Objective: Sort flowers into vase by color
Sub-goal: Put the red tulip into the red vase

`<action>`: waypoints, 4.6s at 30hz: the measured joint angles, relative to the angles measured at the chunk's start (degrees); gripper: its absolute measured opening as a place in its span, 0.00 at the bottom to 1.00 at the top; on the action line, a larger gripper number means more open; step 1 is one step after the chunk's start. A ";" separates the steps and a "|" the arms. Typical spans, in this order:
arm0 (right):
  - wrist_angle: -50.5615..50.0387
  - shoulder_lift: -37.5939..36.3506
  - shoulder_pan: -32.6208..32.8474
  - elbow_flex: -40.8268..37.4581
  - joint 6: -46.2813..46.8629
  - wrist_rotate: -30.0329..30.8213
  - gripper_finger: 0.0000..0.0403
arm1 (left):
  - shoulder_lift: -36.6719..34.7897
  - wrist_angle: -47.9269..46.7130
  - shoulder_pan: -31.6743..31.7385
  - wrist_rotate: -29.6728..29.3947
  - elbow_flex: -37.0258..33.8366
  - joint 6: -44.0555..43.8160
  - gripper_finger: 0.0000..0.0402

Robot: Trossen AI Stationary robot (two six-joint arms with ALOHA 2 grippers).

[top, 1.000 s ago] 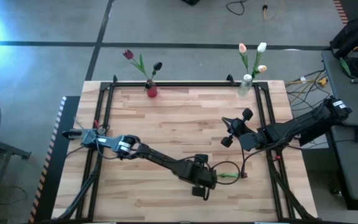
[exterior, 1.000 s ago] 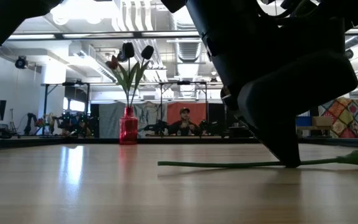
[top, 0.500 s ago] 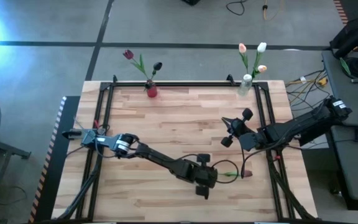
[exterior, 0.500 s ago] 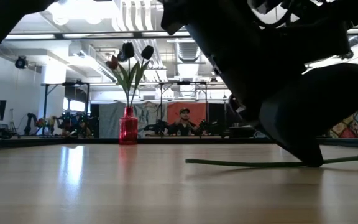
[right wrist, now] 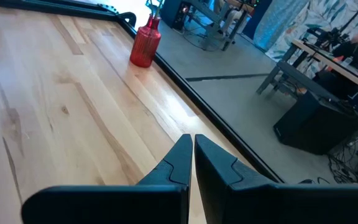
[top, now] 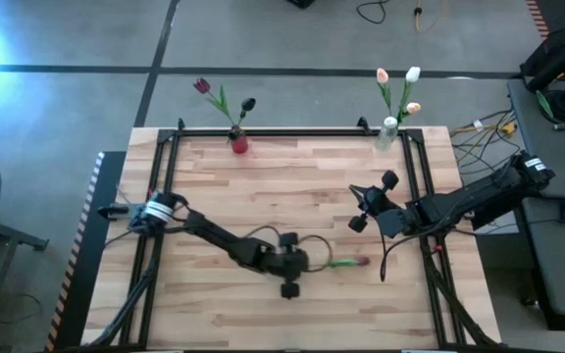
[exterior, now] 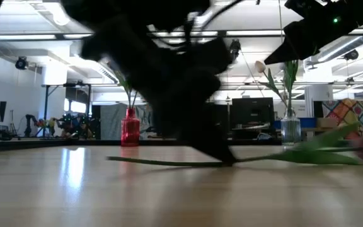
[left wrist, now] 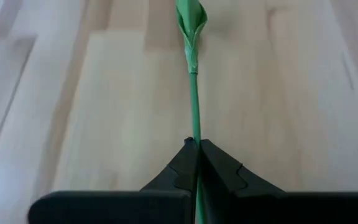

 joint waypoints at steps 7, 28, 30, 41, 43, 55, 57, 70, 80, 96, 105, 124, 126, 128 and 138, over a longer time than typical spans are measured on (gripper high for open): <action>-0.01 0.00 0.00 -0.02 -0.02 -0.02 0.03 | -13.23 16.27 -0.68 -1.95 -21.18 -4.37 0.00; 35.73 0.63 -0.11 -10.13 -15.62 -16.19 0.03 | -28.12 78.73 -2.29 -3.45 -53.65 9.02 0.00; 43.58 0.63 -0.52 -12.18 -18.45 -22.88 0.03 | -28.08 80.71 -2.20 -2.37 -53.86 11.54 0.00; 60.46 3.99 -3.46 -13.56 -18.77 -37.41 0.03 | -28.10 82.70 -0.08 -1.32 -48.51 16.76 0.00; 60.43 5.77 -3.63 -12.15 -18.38 -37.46 0.05 | -28.10 82.43 -0.08 -0.82 -47.08 19.34 0.00; 60.76 18.93 -3.67 0.70 -15.68 -39.20 0.38 | -28.12 78.39 -0.01 -1.87 -41.72 23.74 0.00; 61.00 21.41 -3.65 2.92 -15.11 -39.39 0.41 | -28.14 79.30 0.00 -2.63 -41.68 24.75 0.00; 74.18 36.68 -3.56 11.78 -16.36 -43.12 0.30 | -28.14 81.34 0.40 -3.90 -41.83 27.10 0.00; 80.37 39.86 -3.54 12.25 -17.48 -42.98 0.06 | -28.14 82.33 0.51 -4.01 -42.04 27.21 0.00; 80.13 40.02 -3.56 12.63 -16.31 -42.93 0.14 | -28.12 82.27 0.99 -3.92 -41.99 27.32 0.00; 80.14 40.02 -3.56 12.63 -17.42 -42.93 0.18 | -28.12 82.16 1.12 -3.92 -41.99 27.02 0.00; 77.72 38.55 -3.74 12.63 -19.40 -40.02 0.02 | -28.51 77.85 1.67 -9.96 -42.44 27.08 0.09; 75.32 37.26 -3.67 12.63 -20.10 -38.89 0.02 | -28.78 75.07 1.69 -10.49 -42.58 26.57 0.14; 72.71 35.99 -3.67 12.63 -20.31 -38.61 0.02 | -29.02 72.75 1.69 -10.52 -42.58 25.91 0.20; 57.46 33.36 -5.29 12.63 -18.02 -38.44 0.02 | -34.87 65.58 1.69 -7.45 -42.60 25.11 0.39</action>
